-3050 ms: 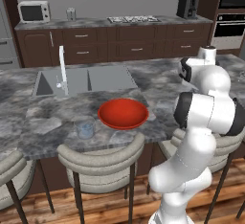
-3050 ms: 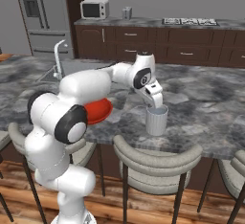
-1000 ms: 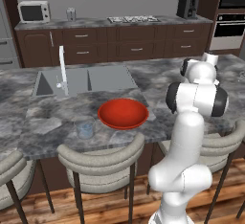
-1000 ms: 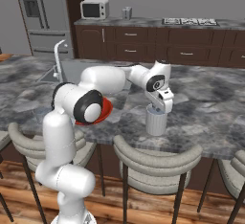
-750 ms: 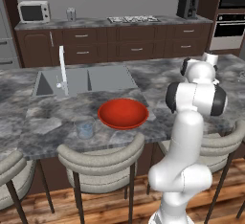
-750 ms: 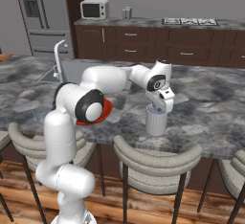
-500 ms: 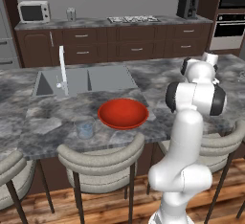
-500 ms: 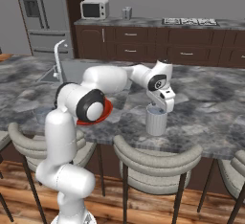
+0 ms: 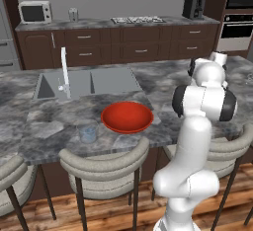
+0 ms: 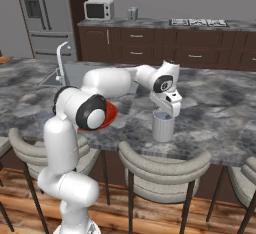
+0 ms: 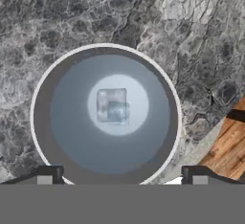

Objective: There are four ice cubes in the ice bowl. Place two ice cubes in each glass of water.

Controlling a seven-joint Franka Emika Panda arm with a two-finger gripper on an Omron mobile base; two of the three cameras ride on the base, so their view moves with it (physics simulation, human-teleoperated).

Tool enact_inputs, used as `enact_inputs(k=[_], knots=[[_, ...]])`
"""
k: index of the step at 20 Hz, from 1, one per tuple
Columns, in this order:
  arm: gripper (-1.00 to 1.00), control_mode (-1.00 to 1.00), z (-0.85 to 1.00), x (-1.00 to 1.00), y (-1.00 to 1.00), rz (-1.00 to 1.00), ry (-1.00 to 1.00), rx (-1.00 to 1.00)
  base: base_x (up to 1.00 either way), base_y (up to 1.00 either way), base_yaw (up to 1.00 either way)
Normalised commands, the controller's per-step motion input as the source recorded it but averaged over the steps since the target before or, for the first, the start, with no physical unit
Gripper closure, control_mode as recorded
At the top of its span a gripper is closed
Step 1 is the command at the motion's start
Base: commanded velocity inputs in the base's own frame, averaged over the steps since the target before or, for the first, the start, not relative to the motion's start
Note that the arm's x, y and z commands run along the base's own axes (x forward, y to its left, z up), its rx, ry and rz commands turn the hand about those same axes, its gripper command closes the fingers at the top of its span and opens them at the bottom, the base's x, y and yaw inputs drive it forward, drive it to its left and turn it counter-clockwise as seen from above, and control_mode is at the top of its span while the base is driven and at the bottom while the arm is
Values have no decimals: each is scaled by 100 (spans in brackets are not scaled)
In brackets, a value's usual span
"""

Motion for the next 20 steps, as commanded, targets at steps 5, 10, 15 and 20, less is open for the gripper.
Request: enact_inputs(k=[5,10,15,20], knots=[[-100,-100,1,-85,99,20,0,0,0,0,0],[-100,-100,19,-94,91,16,-10,-10,0,0,0],[-100,-100,74,-81,45,29,-3,-21,0,0,0],[-100,-100,48,-91,56,10,1,-4,0,0,0]])
